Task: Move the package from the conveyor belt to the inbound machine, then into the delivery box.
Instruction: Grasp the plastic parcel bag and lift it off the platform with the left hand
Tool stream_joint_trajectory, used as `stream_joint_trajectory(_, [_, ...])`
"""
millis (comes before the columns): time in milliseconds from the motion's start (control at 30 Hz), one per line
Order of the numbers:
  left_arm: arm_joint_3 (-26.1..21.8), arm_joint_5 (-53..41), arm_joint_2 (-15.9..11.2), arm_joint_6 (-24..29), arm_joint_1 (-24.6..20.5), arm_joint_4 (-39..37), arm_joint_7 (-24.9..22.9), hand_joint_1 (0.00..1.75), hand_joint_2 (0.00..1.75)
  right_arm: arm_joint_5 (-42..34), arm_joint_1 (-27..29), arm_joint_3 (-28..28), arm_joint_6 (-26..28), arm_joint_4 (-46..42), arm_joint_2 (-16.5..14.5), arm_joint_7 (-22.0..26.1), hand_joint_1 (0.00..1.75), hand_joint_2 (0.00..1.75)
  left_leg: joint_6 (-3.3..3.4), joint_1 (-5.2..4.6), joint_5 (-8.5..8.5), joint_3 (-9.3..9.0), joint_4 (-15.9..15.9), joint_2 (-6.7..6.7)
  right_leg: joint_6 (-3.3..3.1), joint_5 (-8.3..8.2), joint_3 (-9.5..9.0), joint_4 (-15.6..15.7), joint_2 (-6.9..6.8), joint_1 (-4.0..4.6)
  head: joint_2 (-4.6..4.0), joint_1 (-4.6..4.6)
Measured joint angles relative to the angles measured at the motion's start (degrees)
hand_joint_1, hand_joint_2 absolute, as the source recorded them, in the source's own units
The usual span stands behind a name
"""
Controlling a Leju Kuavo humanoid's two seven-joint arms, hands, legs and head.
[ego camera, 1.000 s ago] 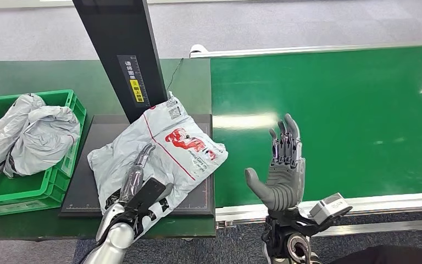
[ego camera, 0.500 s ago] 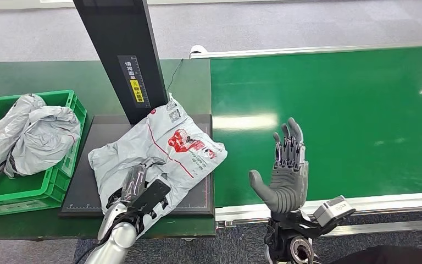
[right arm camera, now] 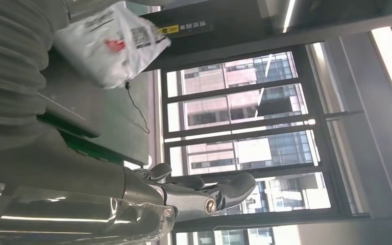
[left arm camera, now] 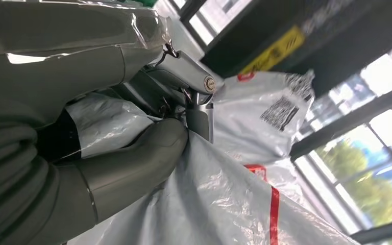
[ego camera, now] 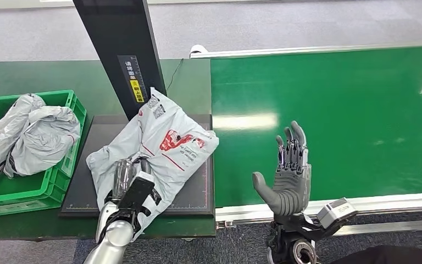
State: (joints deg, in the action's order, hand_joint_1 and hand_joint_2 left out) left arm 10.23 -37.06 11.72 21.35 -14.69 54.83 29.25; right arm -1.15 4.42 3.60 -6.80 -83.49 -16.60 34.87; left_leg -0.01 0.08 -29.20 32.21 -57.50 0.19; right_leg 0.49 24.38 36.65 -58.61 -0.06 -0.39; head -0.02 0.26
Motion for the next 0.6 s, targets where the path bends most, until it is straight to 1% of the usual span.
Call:
stream_joint_trajectory(100, [-0.33,3.56,0.32,1.66,0.98,3.68,2.33,1.75,1.75,0.05,0.33,-0.14,0.36,-0.48,-0.24,-0.14,0.00,1.75,0.00,0.00,0.00,0.02,0.00,0.01,0.00,0.00,0.01,0.00,0.00,0.00,0.00,0.00])
stream_joint_trajectory(233, [-0.43,11.62,0.62,5.35,3.38,11.79,7.62,1.75,1.75,0.05,0.66,-0.36,1.13,-0.85,-0.32,-0.39,0.00,1.75,0.00,0.00,0.00,0.02,0.00,0.04,0.00,0.00,0.03,0.00,0.00,0.00,0.00,-0.01])
stream_joint_trajectory(433, [1.02,17.60,0.32,8.32,7.77,25.05,10.33,1.75,1.75,-0.19,0.93,-0.75,1.79,-0.93,-0.32,-0.43,0.00,1.75,0.00,0.00,-0.01,0.05,0.00,0.03,0.00,0.01,0.05,0.01,0.00,0.00,0.00,-0.01])
stream_joint_trajectory(600, [3.51,20.87,-1.10,11.51,9.62,34.68,10.82,1.75,1.75,-0.31,1.17,-1.44,1.81,-0.98,-0.33,-0.49,0.00,1.75,0.01,0.00,-0.02,0.07,0.00,0.02,0.01,0.01,0.05,0.01,-0.01,0.00,0.01,0.00])
